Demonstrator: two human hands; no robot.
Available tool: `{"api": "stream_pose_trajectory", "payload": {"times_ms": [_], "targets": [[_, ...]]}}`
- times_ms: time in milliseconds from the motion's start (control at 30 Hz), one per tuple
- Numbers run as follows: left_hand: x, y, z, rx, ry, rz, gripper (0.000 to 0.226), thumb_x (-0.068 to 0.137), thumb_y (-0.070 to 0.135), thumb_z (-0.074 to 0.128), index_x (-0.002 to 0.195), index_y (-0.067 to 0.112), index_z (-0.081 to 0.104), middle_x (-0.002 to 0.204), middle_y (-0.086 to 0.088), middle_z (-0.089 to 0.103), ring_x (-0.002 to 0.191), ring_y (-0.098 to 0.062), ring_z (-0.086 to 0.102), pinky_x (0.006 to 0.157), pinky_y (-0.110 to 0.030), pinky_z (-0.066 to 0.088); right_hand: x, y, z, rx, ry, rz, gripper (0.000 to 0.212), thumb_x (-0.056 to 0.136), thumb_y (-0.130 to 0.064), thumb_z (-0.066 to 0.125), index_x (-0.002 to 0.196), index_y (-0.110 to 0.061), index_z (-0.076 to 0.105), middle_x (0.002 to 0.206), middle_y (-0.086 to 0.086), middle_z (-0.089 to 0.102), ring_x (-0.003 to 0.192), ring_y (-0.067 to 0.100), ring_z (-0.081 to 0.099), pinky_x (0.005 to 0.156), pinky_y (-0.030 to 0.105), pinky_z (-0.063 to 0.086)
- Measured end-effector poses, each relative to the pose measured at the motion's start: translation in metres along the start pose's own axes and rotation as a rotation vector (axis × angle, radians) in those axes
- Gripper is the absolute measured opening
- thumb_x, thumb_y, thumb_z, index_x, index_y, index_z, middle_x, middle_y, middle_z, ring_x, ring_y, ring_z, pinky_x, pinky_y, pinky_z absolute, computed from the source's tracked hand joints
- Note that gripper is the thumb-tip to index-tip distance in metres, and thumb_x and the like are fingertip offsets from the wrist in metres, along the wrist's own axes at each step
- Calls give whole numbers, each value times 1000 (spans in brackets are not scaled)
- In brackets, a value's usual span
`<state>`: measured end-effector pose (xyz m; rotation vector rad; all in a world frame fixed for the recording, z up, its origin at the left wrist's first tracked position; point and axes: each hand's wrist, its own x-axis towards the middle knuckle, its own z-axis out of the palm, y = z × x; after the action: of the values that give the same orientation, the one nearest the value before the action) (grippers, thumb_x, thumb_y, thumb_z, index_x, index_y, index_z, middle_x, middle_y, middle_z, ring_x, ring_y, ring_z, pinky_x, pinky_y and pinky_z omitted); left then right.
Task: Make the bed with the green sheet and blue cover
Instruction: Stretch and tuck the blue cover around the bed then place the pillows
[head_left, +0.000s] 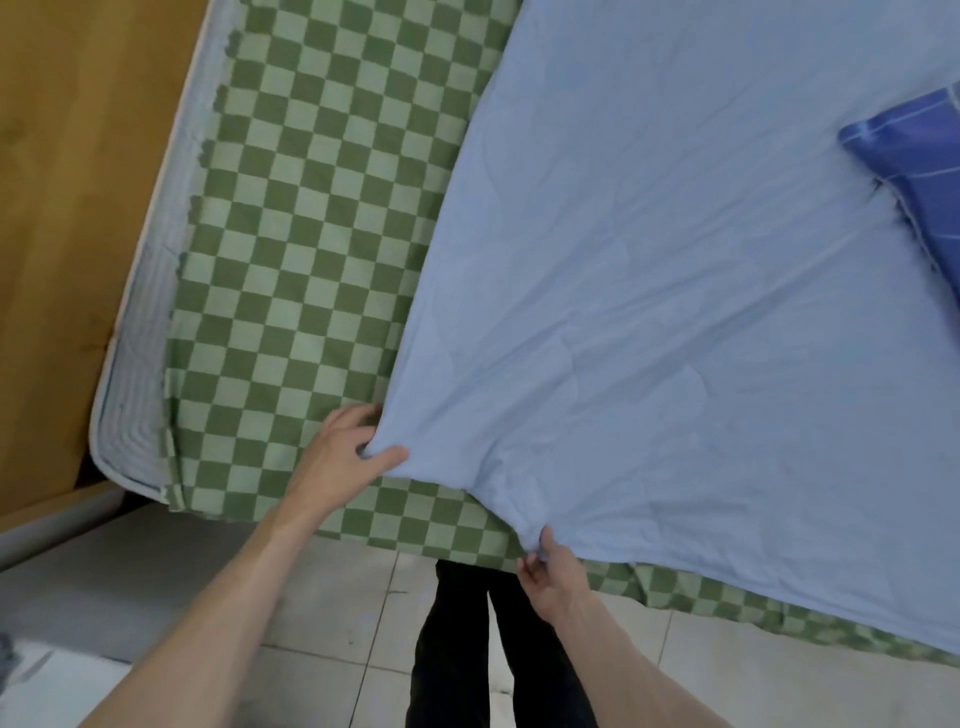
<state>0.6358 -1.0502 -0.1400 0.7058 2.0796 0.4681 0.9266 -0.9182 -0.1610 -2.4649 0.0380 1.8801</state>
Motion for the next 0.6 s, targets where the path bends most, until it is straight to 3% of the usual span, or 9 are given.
{"api": "stream_pose_trajectory", "payload": {"times_ms": [67,167,233,300,400,500,600], "targets": [[-12,-4,-2,5,-6,10,35,81,61,65,101,35,75,128,28,51,119,2,44,92,-29,41,-4,8,1,91,-87,-7,21,98,-31,63,109,-13,64,80,2,62,60,11,49,71,31,52],[-25,11,3,-245,-85,-207,35,70,64,72,95,40,69,95,27,71,84,4,66,70,-25,54,-19,11,13,185,-305,-40,24,94,-33,68,112,-17,67,84,-1,68,62,10,59,80,34,57],[-29,10,14,-344,-110,-281,36,70,61,76,96,38,66,91,23,72,78,2,68,66,-24,54,-27,11,22,186,-380,-59,21,92,-29,72,108,-15,71,84,-3,69,64,11,60,79,33,60],[-33,1,19,-457,42,-355,32,76,53,76,89,27,63,84,9,71,72,-11,66,61,-29,47,-29,11,30,149,-349,-67,17,93,-29,71,101,-15,73,81,-2,70,59,9,57,72,29,60],[-36,-19,23,-583,379,-535,28,83,41,75,81,22,55,78,2,63,70,-21,58,58,-32,40,-24,22,25,15,-129,-21,19,97,-33,64,87,-16,64,60,-2,53,41,8,40,56,25,48],[-28,-21,37,-530,416,-619,29,86,41,72,84,20,53,80,3,63,75,-25,61,56,-30,39,-17,41,12,-184,79,26,34,95,-43,64,82,-12,57,58,0,45,45,12,37,59,30,50],[-15,-21,48,-429,390,-671,33,92,45,64,94,15,51,90,-5,64,83,-30,60,63,-35,41,-12,44,12,-197,54,58,39,91,-46,68,91,-7,62,71,5,58,57,16,51,64,34,55]]}}
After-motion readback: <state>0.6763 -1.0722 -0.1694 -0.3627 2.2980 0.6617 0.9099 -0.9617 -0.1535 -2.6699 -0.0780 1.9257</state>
